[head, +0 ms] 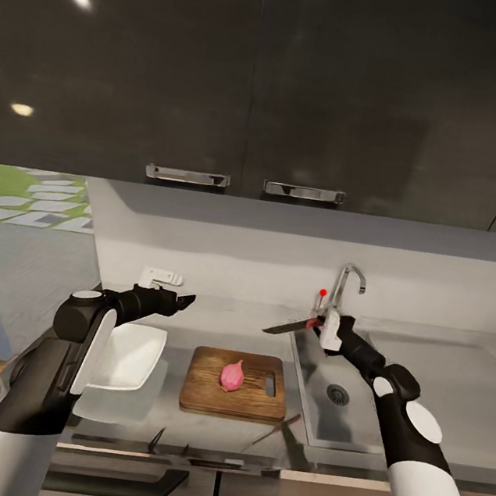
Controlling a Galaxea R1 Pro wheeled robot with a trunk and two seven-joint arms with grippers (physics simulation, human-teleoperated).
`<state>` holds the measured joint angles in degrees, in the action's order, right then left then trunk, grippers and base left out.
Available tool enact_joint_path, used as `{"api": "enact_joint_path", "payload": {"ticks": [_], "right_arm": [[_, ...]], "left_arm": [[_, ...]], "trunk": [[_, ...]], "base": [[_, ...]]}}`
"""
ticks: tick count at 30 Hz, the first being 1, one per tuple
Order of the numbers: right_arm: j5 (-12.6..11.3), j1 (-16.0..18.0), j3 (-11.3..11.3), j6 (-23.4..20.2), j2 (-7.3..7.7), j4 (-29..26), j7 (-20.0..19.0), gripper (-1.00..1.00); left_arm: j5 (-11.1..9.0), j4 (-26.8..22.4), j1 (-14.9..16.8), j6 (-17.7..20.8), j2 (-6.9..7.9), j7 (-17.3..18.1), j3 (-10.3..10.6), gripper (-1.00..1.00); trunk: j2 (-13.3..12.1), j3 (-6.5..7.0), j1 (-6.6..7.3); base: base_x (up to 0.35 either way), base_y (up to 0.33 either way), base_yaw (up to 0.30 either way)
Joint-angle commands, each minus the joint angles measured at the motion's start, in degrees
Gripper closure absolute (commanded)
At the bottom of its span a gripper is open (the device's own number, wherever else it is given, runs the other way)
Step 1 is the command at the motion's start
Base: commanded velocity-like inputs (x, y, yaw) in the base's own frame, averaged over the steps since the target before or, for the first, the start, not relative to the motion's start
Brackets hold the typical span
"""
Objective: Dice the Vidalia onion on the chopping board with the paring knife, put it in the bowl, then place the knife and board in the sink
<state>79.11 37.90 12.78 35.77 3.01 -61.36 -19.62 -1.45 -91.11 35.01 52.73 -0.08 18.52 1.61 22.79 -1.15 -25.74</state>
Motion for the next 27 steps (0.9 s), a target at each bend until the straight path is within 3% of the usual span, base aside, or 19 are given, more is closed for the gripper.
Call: {"api": "enact_joint_path", "payload": {"ticks": [1, 5, 9, 14, 15, 16, 20, 27], "right_arm": [[0.6, -0.4, 0.1, 0.6, 0.2, -0.1, -0.1, 1.0], [5.2, -2.4, 0.0, 1.0, 0.45, -0.2, 4.6, 1.0], [13.2, -3.9, -0.1, 0.9, -0.12, -0.2, 17.1, 1.0], [14.3, -4.2, -0.2, -0.5, -2.45, -0.1, 19.7, 1.0], [14.6, -4.2, -0.2, -5.0, -4.1, -0.1, 20.0, 1.0], [14.6, -4.3, -0.2, -6.7, -4.53, -0.1, 20.1, 1.0], [14.6, -4.3, -0.5, -10.0, -5.55, -0.1, 20.1, 1.0], [14.6, -4.3, -0.6, -11.3, -5.72, -0.1, 20.1, 1.0]], "left_arm": [[-0.1, 0.0, 0.1, 0.3, -0.01, 0.1, 0.0, -1.0], [-0.1, 0.0, 0.1, 0.3, -0.01, 0.1, 0.0, -1.0], [-0.1, 0.0, 0.1, 0.4, -0.04, 0.1, 0.0, -1.0], [-0.1, 0.0, 0.1, 0.4, -0.09, 0.0, 0.0, -1.0], [-0.1, 0.0, 0.1, 0.4, -0.09, 0.1, 0.0, -1.0], [-0.1, 0.0, 0.1, 0.4, -0.11, 0.1, 0.0, -1.0], [-0.1, 0.0, 0.1, 0.5, -0.19, 0.1, 0.0, -1.0], [-0.1, 0.0, 0.1, 0.5, -0.46, 0.1, 0.1, -1.0]], "trunk": [[0.1, -0.12, -0.04], [0.1, -0.12, -0.04], [0.1, -0.12, -0.04], [0.1, -0.12, -0.04], [0.1, -0.12, -0.04], [0.1, -0.12, -0.04], [0.1, -0.12, -0.04], [0.1, -0.12, -0.04]], "base": [[0.0, 0.0, 0.0], [0.0, 0.0, 0.0], [0.0, 0.0, 0.0], [0.0, 0.0, 0.0], [0.0, 0.0, 0.0], [0.0, 0.0, 0.0], [-0.01, 0.0, 0.0], [-0.181, 0.0, 0.0]]}}
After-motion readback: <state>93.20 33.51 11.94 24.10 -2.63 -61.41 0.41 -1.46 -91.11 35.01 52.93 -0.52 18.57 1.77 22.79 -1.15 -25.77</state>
